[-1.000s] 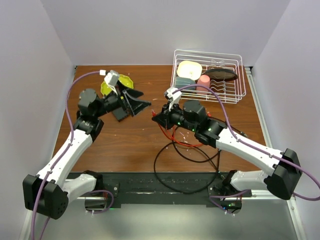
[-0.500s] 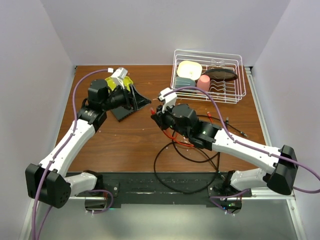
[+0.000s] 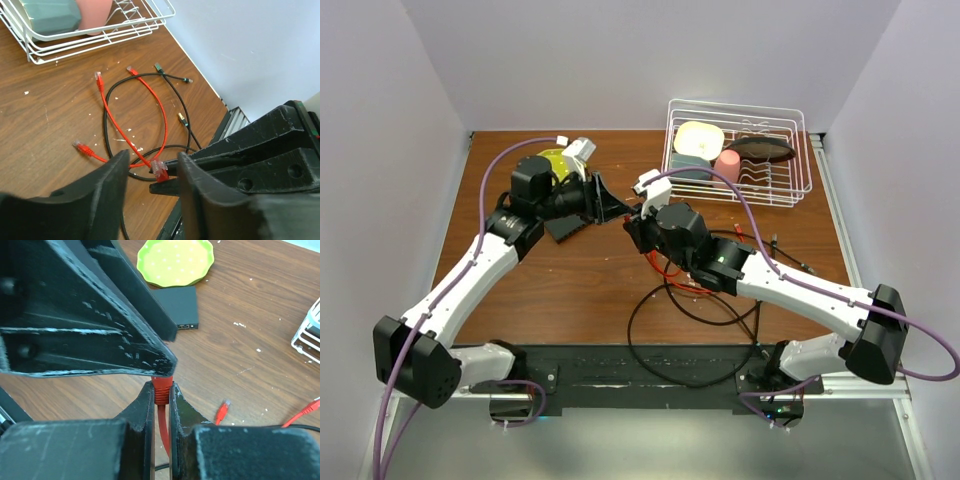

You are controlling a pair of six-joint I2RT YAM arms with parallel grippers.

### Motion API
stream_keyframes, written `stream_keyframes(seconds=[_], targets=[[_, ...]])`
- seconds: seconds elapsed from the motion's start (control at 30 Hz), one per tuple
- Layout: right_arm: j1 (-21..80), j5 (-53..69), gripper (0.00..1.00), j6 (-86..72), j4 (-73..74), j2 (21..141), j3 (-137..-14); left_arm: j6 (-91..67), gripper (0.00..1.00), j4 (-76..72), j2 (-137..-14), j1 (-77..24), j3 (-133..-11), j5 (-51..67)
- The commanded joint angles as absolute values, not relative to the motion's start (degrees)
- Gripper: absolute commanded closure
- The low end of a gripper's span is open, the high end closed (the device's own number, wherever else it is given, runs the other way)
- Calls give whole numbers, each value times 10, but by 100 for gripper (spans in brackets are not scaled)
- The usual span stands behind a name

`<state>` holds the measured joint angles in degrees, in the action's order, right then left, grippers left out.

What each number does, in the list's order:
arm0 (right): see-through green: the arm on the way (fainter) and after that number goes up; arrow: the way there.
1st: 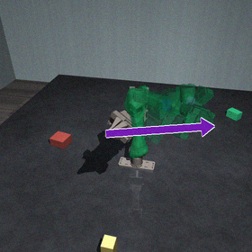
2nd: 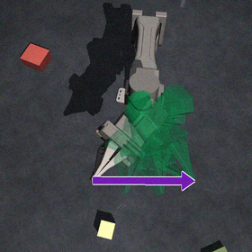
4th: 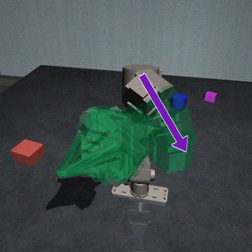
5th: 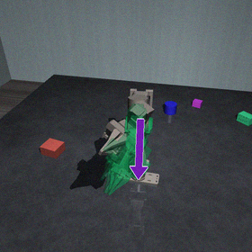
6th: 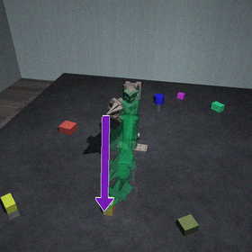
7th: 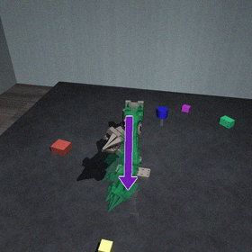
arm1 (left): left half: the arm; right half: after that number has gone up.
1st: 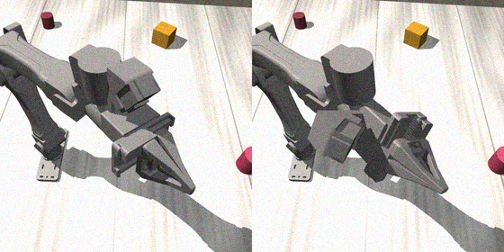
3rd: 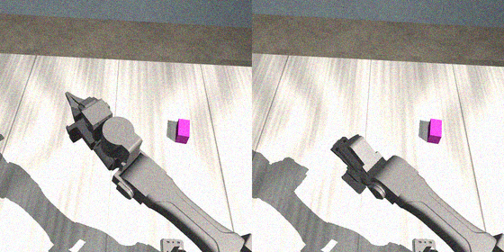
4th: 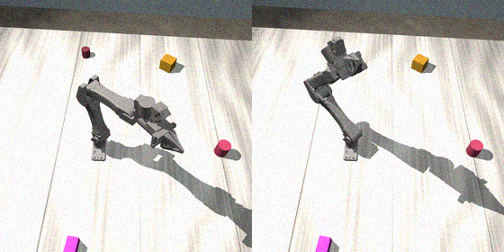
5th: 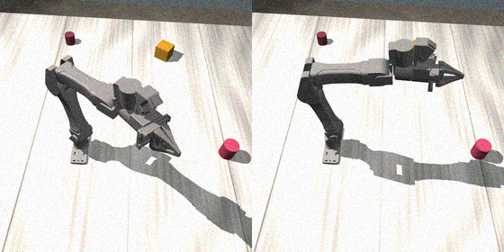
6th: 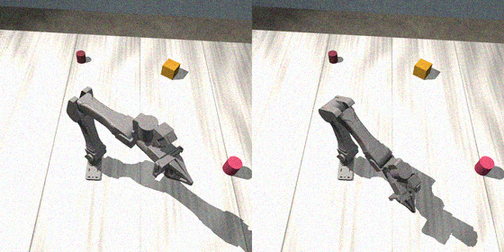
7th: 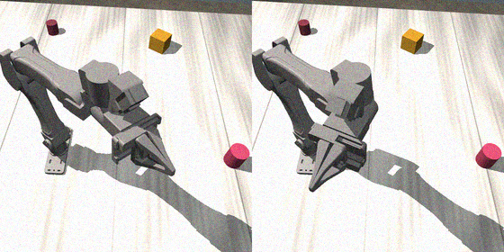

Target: Insert the plug into the switch port

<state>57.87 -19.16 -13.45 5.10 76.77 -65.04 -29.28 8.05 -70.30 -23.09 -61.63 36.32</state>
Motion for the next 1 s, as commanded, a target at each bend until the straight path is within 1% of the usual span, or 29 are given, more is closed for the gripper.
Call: stream_keyframes(seconds=[0.0, 0.03, 0.1, 0.13, 0.2, 0.27, 0.33, 0.37, 0.4, 0.43, 0.47, 0.5, 0.53, 0.63, 0.7, 0.83, 0.93, 0.97], targets=[[583, -207, 100, -142, 30, 763, -682, -272, 62, 92, -722, -242, -647, 377], [583, -207, 100, -142, 29, 762, -683, -272, 72, 92, -727, -244, -648, 378], [584, -203, 100, -143, 27, 762, -684, -272, 89, 91, -729, -245, -649, 376], [583, -201, 100, -143, 26, 761, -684, -273, 100, 91, -727, -245, -649, 372], [583, -197, 100, -143, 26, 761, -684, -273, 100, 86, -722, -245, -646, 362], [583, -191, 96, -142, 28, 758, -681, -274, 100, 80, -708, -245, -642, 347], [583, -180, 81, -140, 25, 747, -672, -277, 100, 69, -695, -245, -636, 332], [583, -172, 75, -143, 22, 742, -668, -277, 100, 67, -692, -245, -635, 328], [583, -171, 65, -143, 17, 734, -662, -279, 100, 63, -686, -245, -633, 322], [583, -171, 57, -144, 5, 718, -647, -282, 100, 62, -682, -244, -632, 319], [583, -171, 50, -144, 2, 708, -639, -284, 100, 59, -680, -244, -629, 318], [583, -171, 45, -144, -3, 700, -631, -286, 100, 53, -675, -244, -628, 317], [583, -171, 33, -145, -20, 692, -618, -289, 100, 50, -673, -244, -628, 316], [583, -171, 20, -145, -25, 671, -606, -296, 100, 41, -668, -244, -624, 311], [583, -166, 20, -143, -25, 671, -606, -299, 100, 37, -666, -244, -621, 309], [583, -155, 26, -147, -31, 686, -607, -301, 100, 35, -668, -244, -621, 311], [583, -151, 36, -153, -35, 706, -612, -298, 100, 38, -669, -244, -623, 310], [583, -150, 42, -153, -37, 709, -613, -297, 100, 41, -669, -244, -624, 309]])
